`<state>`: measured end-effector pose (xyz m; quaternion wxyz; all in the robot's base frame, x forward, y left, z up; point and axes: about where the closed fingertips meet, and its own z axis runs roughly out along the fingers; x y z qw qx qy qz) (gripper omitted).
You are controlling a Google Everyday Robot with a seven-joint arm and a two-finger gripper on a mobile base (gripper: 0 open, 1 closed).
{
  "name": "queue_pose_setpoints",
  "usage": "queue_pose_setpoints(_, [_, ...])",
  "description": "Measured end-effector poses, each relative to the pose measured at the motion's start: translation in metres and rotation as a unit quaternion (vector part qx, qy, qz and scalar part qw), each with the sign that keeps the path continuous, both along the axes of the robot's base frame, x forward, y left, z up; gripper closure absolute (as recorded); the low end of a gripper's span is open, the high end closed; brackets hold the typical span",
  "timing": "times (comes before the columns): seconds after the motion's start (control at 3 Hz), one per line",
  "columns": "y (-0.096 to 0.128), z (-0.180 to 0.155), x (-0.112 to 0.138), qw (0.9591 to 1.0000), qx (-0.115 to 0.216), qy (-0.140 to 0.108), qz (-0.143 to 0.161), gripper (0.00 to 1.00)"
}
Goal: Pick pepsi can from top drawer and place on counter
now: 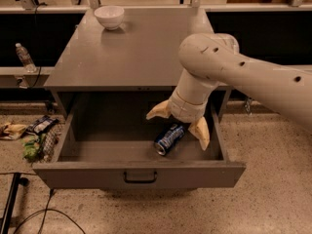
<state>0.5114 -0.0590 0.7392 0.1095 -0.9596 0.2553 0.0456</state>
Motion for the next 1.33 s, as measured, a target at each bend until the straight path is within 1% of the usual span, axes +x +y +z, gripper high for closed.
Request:
queue_pose_setpoints(0.33, [-0.001,-0.019,0.016,0.9998,-0.015,-0.008,-0.007,0.00])
queue_pose_setpoints(0.67, [0.002,-0.037,0.028,0.9996,-0.011,-0.010,-0.025,0.00])
queue_pose_setpoints(1.0, [0.007,-0.051,0.042,0.9993,-0.003,-0.018,-0.032,0.00])
queue_pose_setpoints(1.33, [0.013,-0.067,0.057,0.9988,-0.003,-0.022,-0.044,0.00])
